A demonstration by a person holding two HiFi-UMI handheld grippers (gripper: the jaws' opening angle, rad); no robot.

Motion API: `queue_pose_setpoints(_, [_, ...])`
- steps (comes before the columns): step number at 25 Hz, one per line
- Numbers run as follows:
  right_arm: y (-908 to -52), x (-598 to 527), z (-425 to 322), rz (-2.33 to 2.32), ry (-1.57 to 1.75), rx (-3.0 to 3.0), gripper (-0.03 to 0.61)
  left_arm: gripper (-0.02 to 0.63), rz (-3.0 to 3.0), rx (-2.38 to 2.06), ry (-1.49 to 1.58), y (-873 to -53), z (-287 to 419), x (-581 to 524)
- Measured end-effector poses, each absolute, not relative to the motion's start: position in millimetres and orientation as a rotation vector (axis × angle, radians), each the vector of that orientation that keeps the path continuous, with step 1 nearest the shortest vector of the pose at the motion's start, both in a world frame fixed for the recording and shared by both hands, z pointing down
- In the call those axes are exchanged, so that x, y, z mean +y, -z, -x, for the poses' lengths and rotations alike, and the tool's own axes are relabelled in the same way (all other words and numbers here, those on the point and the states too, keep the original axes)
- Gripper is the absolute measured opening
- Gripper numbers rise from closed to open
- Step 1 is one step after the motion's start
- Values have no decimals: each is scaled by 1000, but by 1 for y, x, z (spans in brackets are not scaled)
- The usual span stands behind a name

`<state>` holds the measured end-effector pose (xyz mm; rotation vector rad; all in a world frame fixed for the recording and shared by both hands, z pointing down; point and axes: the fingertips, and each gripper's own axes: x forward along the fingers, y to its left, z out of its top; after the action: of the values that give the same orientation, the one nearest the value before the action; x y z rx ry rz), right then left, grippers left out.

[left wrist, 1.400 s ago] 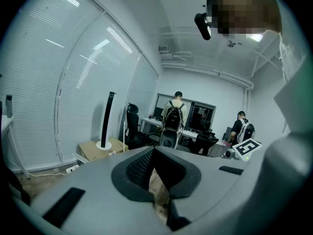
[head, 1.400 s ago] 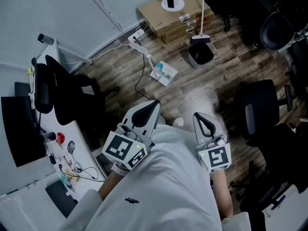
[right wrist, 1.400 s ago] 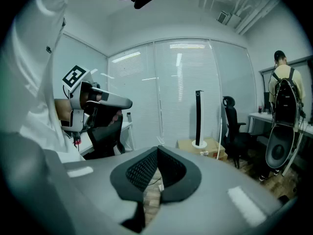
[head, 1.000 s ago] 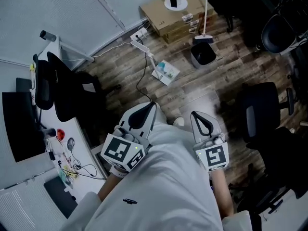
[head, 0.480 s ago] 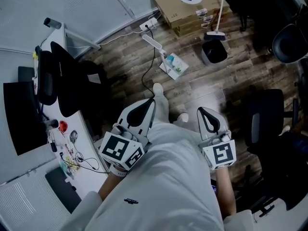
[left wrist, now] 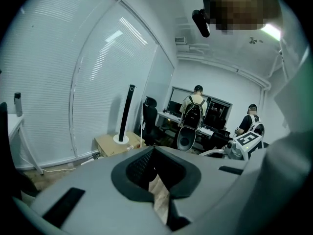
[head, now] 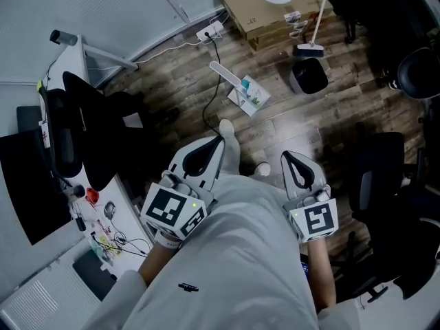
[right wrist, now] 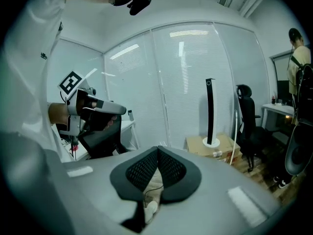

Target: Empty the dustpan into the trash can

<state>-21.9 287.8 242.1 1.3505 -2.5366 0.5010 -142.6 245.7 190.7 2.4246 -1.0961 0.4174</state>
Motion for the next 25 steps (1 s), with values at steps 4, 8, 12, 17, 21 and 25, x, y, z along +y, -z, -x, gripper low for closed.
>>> queue_pose_setpoints(4, [-241, 251, 37, -1329, -490, -2482, -3, 8, -2484, -1124, -414, -181, 162, 197])
queue_pose_setpoints(8, [-232, 215, 59, -1334, -473, -2482, -3, 6, -2503, -1098, -386, -174, 185, 158])
queue_pose_setpoints(12, [-228, 187, 82, -1345, -461, -2460, -3, 8, -2540, -1057, -403, -175, 205, 128])
queue_pose_setpoints(17, [-230, 169, 95, -1349, -475, -2443, -3, 6, -2582, -1055, -464, -181, 218, 103])
queue_pose_setpoints(21, [-231, 157, 95, -1337, -486, -2448, -3, 6, -2615, -975, -497, -183, 205, 90])
queue_pose_setpoints(25, [-232, 142, 88, -1330, -520, -2470, -3, 8, -2633, -968, -513, -176, 189, 79])
